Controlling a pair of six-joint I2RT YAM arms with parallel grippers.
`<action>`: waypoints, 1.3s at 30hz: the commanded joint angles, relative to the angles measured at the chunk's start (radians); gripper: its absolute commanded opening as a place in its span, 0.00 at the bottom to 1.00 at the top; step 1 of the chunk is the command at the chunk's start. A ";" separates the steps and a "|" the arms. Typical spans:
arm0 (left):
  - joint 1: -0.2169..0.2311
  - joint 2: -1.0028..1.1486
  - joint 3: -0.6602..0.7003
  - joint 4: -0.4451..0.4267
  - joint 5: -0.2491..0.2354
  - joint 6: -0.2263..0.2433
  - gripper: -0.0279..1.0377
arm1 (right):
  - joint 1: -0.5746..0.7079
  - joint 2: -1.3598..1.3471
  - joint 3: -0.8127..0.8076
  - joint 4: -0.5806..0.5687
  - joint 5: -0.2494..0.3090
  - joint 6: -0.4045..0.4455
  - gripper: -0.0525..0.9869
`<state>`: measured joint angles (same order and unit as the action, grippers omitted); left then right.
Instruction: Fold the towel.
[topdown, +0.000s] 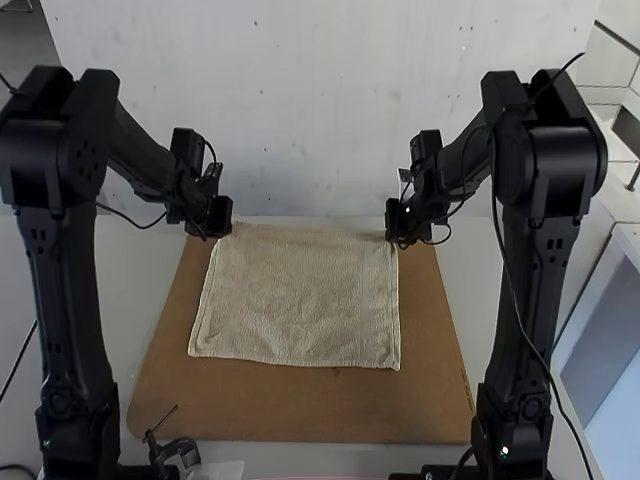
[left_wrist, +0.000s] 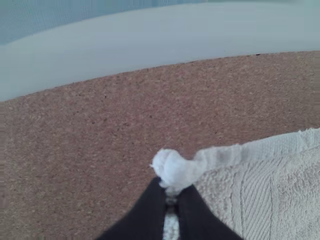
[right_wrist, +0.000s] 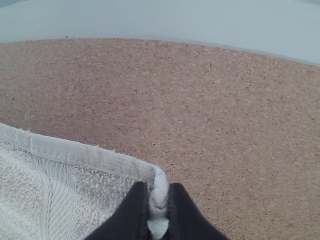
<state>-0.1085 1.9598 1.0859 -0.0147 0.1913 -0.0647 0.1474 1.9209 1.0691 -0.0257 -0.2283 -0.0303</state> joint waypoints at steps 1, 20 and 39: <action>0.023 -0.070 -0.023 -0.016 -0.021 0.005 0.04 | -0.026 -0.085 -0.012 -0.013 0.021 0.006 0.07; 0.009 -0.341 -0.261 -0.045 -0.023 0.014 0.04 | 0.000 -0.324 -0.176 -0.085 0.021 0.026 0.07; -0.022 -0.671 -0.500 -0.130 -0.026 0.013 0.04 | 0.043 -0.640 -0.388 -0.177 0.026 0.066 0.07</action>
<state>-0.1211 1.3605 0.6113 -0.1326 0.1944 -0.0643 0.1810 1.3495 0.6949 -0.1928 -0.2352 0.0147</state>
